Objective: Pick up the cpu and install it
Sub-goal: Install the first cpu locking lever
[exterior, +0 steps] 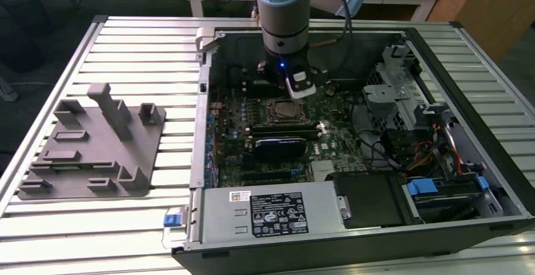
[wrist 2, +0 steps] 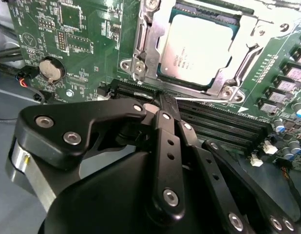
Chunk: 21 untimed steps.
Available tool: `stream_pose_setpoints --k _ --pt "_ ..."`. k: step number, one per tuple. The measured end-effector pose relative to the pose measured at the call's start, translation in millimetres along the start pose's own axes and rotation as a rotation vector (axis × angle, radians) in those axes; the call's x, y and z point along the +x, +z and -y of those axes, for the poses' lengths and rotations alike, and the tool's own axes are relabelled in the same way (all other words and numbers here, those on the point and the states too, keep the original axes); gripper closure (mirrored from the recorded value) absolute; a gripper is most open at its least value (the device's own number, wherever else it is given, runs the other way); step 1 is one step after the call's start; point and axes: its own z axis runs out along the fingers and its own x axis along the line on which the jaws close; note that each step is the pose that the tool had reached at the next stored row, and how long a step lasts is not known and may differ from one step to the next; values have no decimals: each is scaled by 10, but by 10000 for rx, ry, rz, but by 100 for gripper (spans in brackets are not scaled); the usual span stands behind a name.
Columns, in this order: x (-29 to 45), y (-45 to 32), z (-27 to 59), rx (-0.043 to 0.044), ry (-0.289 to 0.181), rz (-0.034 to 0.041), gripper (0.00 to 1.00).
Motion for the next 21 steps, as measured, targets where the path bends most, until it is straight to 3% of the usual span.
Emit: stream_pose_setpoints --k 21 --pt "6 42 13 35 -106 -9 89"
